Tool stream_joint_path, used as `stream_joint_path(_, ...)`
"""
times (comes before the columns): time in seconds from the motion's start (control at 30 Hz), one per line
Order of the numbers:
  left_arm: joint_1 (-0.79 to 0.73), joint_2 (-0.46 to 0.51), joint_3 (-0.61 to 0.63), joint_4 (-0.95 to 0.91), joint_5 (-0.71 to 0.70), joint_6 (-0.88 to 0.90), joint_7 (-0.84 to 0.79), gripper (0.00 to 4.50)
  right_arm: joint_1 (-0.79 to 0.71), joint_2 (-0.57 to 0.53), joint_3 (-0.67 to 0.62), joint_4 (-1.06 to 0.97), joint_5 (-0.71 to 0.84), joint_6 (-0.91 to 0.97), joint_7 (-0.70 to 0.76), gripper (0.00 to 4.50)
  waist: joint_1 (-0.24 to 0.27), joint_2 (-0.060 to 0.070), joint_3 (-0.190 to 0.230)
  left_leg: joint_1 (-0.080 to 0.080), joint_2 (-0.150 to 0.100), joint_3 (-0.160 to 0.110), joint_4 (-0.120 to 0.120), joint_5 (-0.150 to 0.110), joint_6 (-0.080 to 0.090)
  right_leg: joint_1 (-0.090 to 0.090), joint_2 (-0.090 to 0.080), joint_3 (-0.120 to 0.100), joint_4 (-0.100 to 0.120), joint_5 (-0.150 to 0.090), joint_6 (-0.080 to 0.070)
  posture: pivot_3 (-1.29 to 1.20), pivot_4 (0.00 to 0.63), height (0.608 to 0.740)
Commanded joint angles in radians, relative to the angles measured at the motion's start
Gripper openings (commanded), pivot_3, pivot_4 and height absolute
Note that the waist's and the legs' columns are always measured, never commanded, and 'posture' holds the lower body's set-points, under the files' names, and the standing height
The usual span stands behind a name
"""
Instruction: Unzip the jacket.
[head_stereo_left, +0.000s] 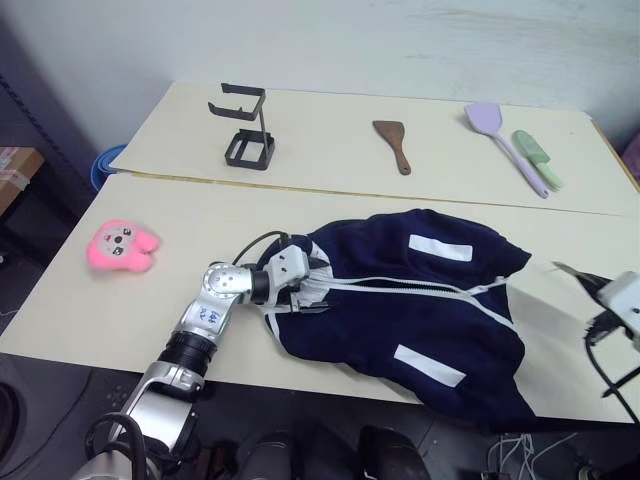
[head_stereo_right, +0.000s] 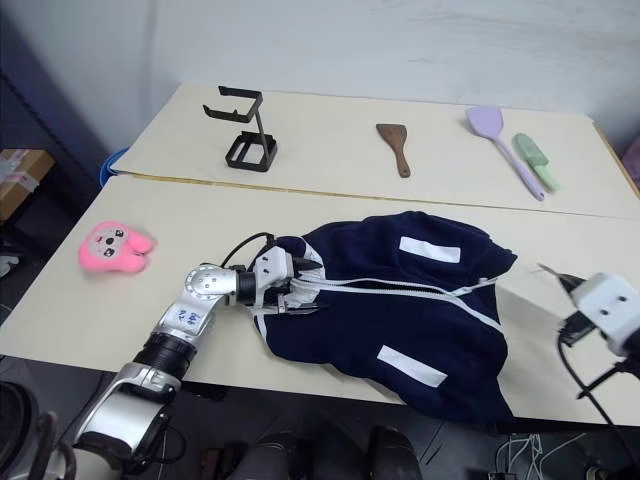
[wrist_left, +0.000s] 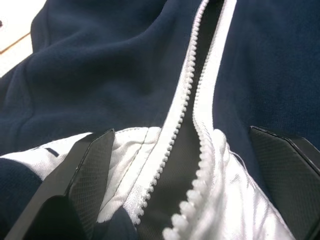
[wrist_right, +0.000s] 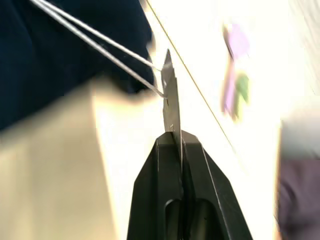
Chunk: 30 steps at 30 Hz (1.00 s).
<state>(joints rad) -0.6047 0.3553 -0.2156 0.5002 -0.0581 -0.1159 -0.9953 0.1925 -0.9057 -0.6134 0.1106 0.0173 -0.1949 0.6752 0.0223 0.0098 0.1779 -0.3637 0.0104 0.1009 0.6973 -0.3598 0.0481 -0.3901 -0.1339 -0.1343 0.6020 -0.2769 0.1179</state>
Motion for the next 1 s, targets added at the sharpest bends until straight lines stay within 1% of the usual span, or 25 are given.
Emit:
stream_joint_path(0.03, 0.089, 0.039, -0.055, 0.026, 0.064, 0.063, -0.012, 4.50, -0.014, -0.071, -0.093, 0.167, -0.038, -0.103, -0.087, 0.02, -0.003, 0.002, -0.001, 0.002, 0.001, 0.001, -0.001, 0.000, 0.000, 0.001, 0.000, 0.001, 0.000, 0.000, 0.000, 0.00, 0.150, 0.740)
stream_joint_path(0.17, 0.104, 0.054, -0.061, 0.021, 0.066, 0.074, -0.023, 4.50, -0.082, -0.178, -0.069, 0.421, -0.088, -0.192, -0.180, 0.02, -0.022, 0.005, -0.003, 0.019, 0.001, 0.006, -0.012, -0.001, -0.001, 0.014, -0.001, 0.003, -0.012, -0.001, -0.001, 0.00, 0.150, 0.740)
stream_joint_path(0.23, 0.103, 0.056, -0.063, 0.025, 0.067, 0.074, -0.025, 4.50, -0.129, -0.213, -0.038, 0.517, -0.103, -0.226, -0.217, 0.02, -0.027, 0.009, -0.006, 0.022, 0.002, 0.006, -0.014, -0.001, -0.002, 0.016, -0.008, 0.006, -0.012, -0.001, -0.002, 0.00, 0.150, 0.740)
stream_joint_path(0.3, 0.098, 0.057, -0.064, 0.031, 0.066, 0.074, -0.030, 4.50, -0.180, -0.237, 0.005, 0.594, -0.116, -0.238, -0.238, 0.02, -0.027, 0.011, -0.007, 0.024, 0.002, 0.006, -0.015, -0.001, -0.003, 0.016, -0.009, 0.008, -0.011, -0.003, -0.004, 0.00, 0.150, 0.740)
stream_joint_path(0.4, 0.090, 0.057, -0.063, 0.039, 0.059, 0.060, -0.043, 4.50, -0.238, -0.215, 0.062, 0.612, -0.071, -0.215, -0.171, 0.02, -0.029, 0.011, -0.008, 0.025, 0.003, 0.006, -0.016, -0.001, -0.004, 0.016, -0.008, 0.009, -0.010, -0.003, -0.005, 0.00, 0.150, 0.740)
stream_joint_path(0.5, 0.090, 0.046, -0.044, 0.029, 0.022, 0.042, -0.065, 4.50, -0.216, -0.133, 0.080, 0.495, 0.073, -0.098, -0.024, 0.02, -0.028, 0.011, -0.008, 0.025, 0.003, 0.006, -0.016, -0.001, -0.004, 0.016, -0.008, 0.009, -0.010, -0.003, -0.005, 0.00, 0.150, 0.740)
stream_joint_path(0.57, 0.096, 0.044, -0.030, 0.000, -0.012, 0.047, -0.088, 4.50, -0.160, -0.090, 0.084, 0.407, 0.137, -0.032, 0.042, 0.39, -0.024, 0.012, -0.009, 0.025, 0.004, 0.005, -0.016, -0.001, -0.005, 0.016, -0.007, 0.009, -0.011, -0.003, -0.005, 0.00, 0.150, 0.740)
stream_joint_path(0.6, 0.101, 0.045, -0.020, -0.029, -0.039, 0.078, -0.103, 4.50, -0.133, -0.072, 0.078, 0.372, 0.154, -0.034, 0.055, 0.54, -0.023, 0.013, -0.009, 0.024, 0.004, 0.005, -0.016, -0.001, -0.005, 0.016, -0.007, 0.008, -0.011, -0.003, -0.005, 0.00, 0.150, 0.740)
stream_joint_path(0.63, 0.108, 0.049, -0.008, -0.057, -0.068, 0.092, -0.121, 4.50, -0.105, -0.054, 0.062, 0.335, 0.179, -0.043, 0.072, 0.80, -0.022, 0.015, -0.010, 0.023, 0.004, 0.005, -0.016, -0.001, -0.005, 0.015, -0.007, 0.008, -0.011, -0.003, -0.005, 0.00, 0.150, 0.740)
stream_joint_path(0.7, 0.121, 0.055, 0.017, -0.105, -0.114, 0.108, -0.147, 4.50, -0.048, -0.030, 0.034, 0.264, 0.227, -0.038, 0.114, 1.49, -0.023, 0.016, -0.011, 0.021, 0.004, 0.005, -0.017, -0.002, -0.004, 0.015, -0.007, 0.008, -0.009, -0.003, -0.005, 0.00, 0.150, 0.740)
stream_joint_path(0.73, 0.132, 0.066, 0.036, -0.143, -0.145, 0.122, -0.163, 4.50, -0.008, -0.013, 0.012, 0.214, 0.276, -0.046, 0.159, 1.79, -0.024, 0.017, -0.011, 0.020, 0.004, 0.005, -0.017, -0.002, -0.004, 0.014, -0.007, 0.007, -0.009, -0.003, -0.005, 0.00, 0.150, 0.740)
stream_joint_path(0.83, 0.173, 0.137, 0.112, -0.282, -0.249, 0.190, -0.223, 4.50, 0.157, 0.035, -0.075, 0.004, 0.464, 0.023, 0.313, 2.87, -0.024, 0.015, -0.008, 0.019, 0.004, 0.004, -0.017, -0.002, -0.004, 0.013, -0.007, 0.007, -0.011, -0.003, -0.005, 0.00, 0.150, 0.740)
stream_joint_path(0.9, 0.203, 0.196, 0.154, -0.356, -0.296, 0.231, -0.245, 4.50, 0.238, 0.063, -0.124, -0.131, 0.552, 0.085, 0.341, 3.47, -0.025, 0.011, -0.006, 0.018, 0.007, 0.002, -0.017, -0.003, -0.006, 0.013, -0.003, 0.007, -0.011, -0.003, -0.005, 0.00, 0.150, 0.740)
stream_joint_path(0.97, 0.240, 0.257, 0.198, -0.416, -0.320, 0.253, -0.254, 4.50, 0.304, 0.092, -0.142, -0.283, 0.625, 0.136, 0.358, 4.05, -0.026, 0.010, -0.005, 0.018, 0.008, 0.002, -0.016, -0.003, -0.007, 0.013, -0.003, 0.007, -0.011, -0.003, -0.006, 0.00, 0.150, 0.740)
stream_joint_path(1.0, 0.272, 0.294, 0.216, -0.440, -0.328, 0.243, -0.279, 4.50, 0.345, 0.098, -0.126, -0.355, 0.615, 0.117, 0.394, 4.39, -0.027, 0.010, -0.005, 0.019, 0.008, 0.002, -0.016, -0.004, -0.007, 0.013, -0.004, 0.008, -0.013, -0.004, -0.006, 0.00, 0.150, 0.740)
